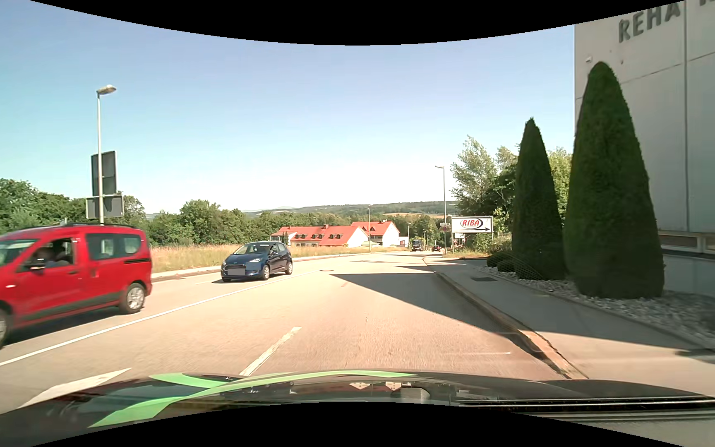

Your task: Follow the waypoints while adhering to traffic rules and regulations

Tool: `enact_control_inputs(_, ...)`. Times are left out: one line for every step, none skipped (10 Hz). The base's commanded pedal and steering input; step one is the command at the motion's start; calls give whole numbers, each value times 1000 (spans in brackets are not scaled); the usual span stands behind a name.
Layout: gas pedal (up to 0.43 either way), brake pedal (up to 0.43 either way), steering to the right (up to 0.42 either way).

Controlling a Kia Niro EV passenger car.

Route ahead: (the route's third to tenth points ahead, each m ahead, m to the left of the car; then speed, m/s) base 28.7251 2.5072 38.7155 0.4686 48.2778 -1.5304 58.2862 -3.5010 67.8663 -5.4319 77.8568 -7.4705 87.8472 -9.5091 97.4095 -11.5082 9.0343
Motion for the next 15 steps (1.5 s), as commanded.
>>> enact_control_inputs(28, 0, 28)
enact_control_inputs(28, 0, 27)
enact_control_inputs(28, 0, 27)
enact_control_inputs(28, 0, 26)
enact_control_inputs(28, 0, 24)
enact_control_inputs(28, 0, 22)
enact_control_inputs(28, 0, 19)
enact_control_inputs(28, 0, 18)
enact_control_inputs(28, 0, 18)
enact_control_inputs(28, 0, 16)
enact_control_inputs(28, 0, 16)
enact_control_inputs(39, 0, 16)
enact_control_inputs(39, 0, 14)
enact_control_inputs(39, 0, 13)
enact_control_inputs(39, 0, 13)
